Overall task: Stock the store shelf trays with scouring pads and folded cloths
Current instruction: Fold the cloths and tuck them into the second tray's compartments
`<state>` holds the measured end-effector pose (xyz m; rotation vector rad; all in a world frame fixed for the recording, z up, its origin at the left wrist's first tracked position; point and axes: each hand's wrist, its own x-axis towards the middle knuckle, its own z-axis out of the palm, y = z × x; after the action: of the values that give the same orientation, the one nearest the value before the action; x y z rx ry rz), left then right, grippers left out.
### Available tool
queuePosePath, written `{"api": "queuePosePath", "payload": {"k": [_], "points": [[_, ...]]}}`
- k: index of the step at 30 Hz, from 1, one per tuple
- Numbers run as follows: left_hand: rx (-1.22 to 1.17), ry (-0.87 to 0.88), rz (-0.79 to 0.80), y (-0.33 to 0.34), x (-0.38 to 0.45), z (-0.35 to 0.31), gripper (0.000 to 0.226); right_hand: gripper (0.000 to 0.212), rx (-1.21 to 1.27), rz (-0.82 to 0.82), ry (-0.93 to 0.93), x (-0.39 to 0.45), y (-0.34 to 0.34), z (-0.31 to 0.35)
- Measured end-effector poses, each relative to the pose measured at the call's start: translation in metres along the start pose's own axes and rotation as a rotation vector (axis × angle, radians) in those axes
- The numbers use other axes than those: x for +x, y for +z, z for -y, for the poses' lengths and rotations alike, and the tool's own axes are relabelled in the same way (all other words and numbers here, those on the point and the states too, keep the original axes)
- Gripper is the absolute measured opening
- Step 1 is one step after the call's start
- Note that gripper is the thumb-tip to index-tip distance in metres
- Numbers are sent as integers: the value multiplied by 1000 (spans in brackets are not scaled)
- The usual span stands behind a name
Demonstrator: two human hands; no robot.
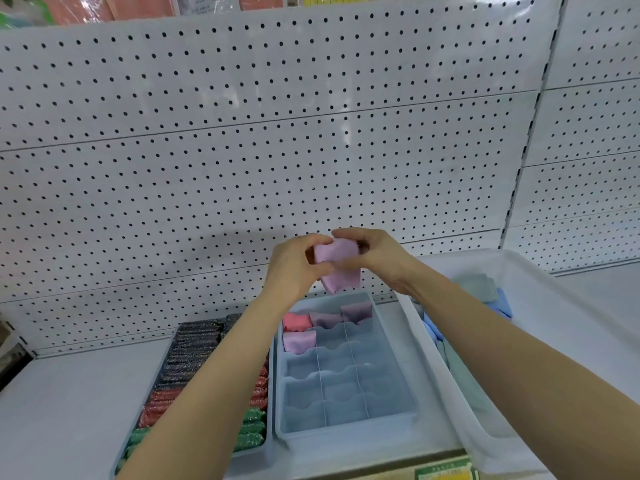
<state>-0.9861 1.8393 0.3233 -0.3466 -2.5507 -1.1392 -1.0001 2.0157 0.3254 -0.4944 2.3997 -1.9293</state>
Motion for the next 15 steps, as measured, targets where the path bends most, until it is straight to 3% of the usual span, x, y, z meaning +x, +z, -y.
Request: {"api": "queuePosePath", "payload": {"k": [6,11,15], "points": [[91,13,159,10,5,26,14,20,-508,-18,-29,7,14,-23],[168,8,317,22,1,57,32,15,-589,60,35,9,14,-52],[318,-35,397,39,-1,72,15,12,-602,76,73,11,21,-75]]}}
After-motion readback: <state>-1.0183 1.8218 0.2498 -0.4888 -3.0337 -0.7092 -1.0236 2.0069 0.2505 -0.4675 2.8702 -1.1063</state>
